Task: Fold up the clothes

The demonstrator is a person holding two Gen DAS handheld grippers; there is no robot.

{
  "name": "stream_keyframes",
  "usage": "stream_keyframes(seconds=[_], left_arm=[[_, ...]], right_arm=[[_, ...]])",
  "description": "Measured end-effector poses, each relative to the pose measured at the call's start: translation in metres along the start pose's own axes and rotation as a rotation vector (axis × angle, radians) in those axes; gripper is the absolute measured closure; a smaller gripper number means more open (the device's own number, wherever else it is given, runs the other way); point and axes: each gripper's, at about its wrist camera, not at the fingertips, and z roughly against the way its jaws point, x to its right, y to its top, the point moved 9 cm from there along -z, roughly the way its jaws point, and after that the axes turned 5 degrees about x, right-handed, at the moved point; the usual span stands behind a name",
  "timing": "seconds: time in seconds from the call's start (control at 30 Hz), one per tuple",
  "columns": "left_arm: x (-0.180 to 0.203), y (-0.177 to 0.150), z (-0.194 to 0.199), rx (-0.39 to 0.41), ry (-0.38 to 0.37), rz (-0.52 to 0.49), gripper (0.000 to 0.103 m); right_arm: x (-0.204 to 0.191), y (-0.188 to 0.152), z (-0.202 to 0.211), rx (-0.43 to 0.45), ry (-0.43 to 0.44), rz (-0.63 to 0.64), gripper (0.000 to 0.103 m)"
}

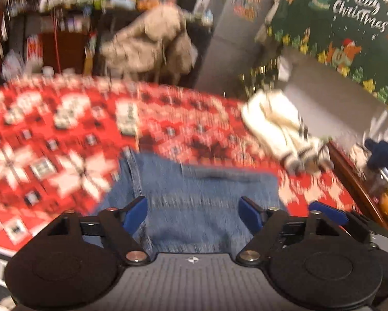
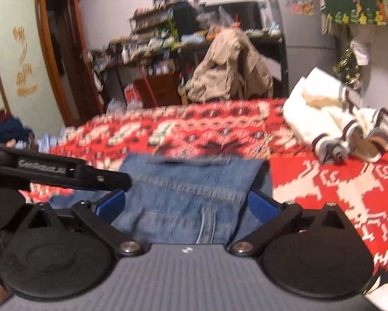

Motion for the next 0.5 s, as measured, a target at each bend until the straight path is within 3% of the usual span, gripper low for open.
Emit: stream_keyframes(seconds=[0.17,0.27,0.37,0.5], left_arm=[[-0.007,0.031,0.014,0.118,0.032,-0.024,0.01],[-0.02,0.038,0.009,0.117,0.068,0.052,0.011],[-0.037,0.039,-0.001,0.056,0.07,0.178,0.024],[-0.064,0.033,-0.02,-0.036,0.051,0.35,0.053]], right_arm=[[0.01,0.023,0.007,0.056,-0.025,-0.009,0.001],[0.016,0.037,0.011,0.088,-0.041,-0.014,0.001],[0.02,0.043,0.009,0.087,-0.063,-0.004,0.001],[0.023,0.038,-0.005,-0.004,-0.093,-0.004,0.009]])
